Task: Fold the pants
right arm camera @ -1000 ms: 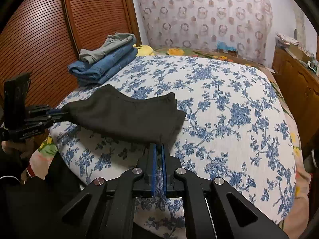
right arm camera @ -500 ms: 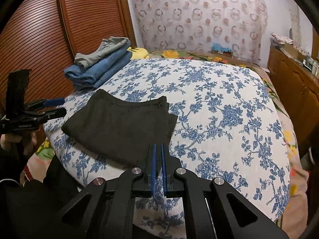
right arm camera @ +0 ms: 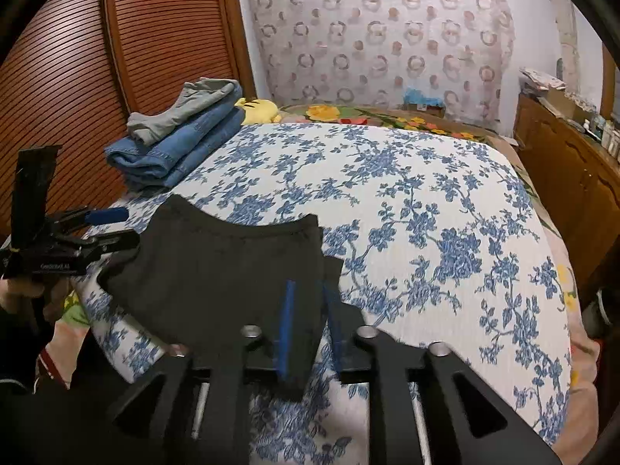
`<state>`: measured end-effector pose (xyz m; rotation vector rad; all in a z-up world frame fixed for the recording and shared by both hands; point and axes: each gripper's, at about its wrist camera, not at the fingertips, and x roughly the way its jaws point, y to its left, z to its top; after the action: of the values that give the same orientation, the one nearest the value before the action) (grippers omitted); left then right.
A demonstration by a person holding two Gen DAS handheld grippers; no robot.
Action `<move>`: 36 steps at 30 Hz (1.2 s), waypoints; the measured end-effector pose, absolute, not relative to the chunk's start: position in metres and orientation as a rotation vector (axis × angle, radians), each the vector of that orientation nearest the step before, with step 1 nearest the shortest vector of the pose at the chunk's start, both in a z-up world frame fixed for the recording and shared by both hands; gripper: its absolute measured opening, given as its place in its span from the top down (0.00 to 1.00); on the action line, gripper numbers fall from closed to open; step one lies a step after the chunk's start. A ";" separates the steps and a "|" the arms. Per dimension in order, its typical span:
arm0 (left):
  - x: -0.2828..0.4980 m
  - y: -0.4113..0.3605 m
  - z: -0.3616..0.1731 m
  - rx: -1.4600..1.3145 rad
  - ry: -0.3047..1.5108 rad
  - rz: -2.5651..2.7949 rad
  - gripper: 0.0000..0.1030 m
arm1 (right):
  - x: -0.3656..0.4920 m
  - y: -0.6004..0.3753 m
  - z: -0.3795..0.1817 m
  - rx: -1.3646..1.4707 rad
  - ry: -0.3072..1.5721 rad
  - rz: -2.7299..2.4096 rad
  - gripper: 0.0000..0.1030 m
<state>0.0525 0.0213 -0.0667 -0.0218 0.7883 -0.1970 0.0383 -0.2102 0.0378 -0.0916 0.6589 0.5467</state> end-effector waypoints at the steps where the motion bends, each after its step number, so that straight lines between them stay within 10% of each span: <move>1: 0.054 0.021 -0.067 -0.020 0.788 -0.196 0.21 | 0.041 -0.209 0.038 -0.092 0.657 0.546 0.72; 36: 0.093 0.031 -0.081 -0.104 0.837 -0.216 0.21 | 0.089 -0.172 0.003 -0.110 0.749 0.506 0.57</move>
<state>0.0931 0.0312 -0.0812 -0.1040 0.8370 -0.2156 0.0893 -0.1724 0.0025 -0.1097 0.7494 0.5062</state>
